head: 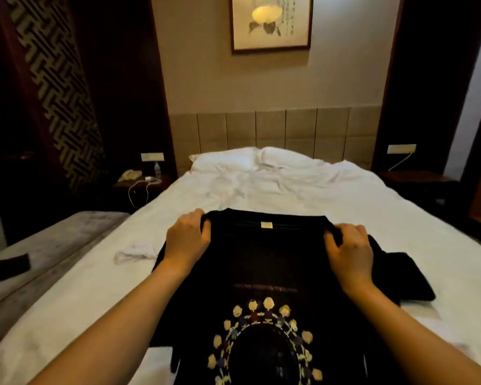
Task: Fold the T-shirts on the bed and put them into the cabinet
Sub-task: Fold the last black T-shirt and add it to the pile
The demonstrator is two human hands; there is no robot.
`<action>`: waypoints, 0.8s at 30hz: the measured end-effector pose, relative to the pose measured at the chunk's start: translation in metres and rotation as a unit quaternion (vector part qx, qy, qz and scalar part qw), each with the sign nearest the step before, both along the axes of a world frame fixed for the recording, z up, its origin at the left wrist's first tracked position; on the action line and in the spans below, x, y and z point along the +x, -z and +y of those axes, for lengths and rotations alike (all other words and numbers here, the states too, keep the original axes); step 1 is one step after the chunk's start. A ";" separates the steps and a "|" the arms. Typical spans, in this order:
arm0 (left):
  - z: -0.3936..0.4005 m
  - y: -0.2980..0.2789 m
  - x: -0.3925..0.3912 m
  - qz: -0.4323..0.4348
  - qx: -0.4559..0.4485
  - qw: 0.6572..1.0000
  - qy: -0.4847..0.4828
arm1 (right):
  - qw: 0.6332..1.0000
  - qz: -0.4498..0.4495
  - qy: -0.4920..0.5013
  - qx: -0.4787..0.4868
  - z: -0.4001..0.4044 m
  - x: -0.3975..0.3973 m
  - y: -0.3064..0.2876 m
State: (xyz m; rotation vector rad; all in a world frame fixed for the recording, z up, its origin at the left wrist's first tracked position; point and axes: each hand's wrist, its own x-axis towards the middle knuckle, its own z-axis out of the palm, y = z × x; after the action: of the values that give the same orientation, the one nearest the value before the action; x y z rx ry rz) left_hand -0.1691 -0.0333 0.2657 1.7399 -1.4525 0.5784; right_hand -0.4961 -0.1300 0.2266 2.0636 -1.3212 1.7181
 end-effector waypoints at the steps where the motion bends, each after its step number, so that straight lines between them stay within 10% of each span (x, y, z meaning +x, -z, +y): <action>1: -0.008 0.019 0.002 0.017 0.029 0.999 -0.001 | 0.999 0.016 0.000 0.037 -0.006 0.003 0.018; 24: -0.204 0.245 0.048 0.078 0.340 0.936 -0.045 | 0.912 0.192 0.040 0.360 -0.182 0.073 0.211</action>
State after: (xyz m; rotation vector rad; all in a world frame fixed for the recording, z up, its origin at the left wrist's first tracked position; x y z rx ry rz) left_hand -0.1206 -0.2376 0.0204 2.3250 -1.5693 -0.0483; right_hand -0.4229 -0.3121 0.0158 2.4594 -2.0465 0.7529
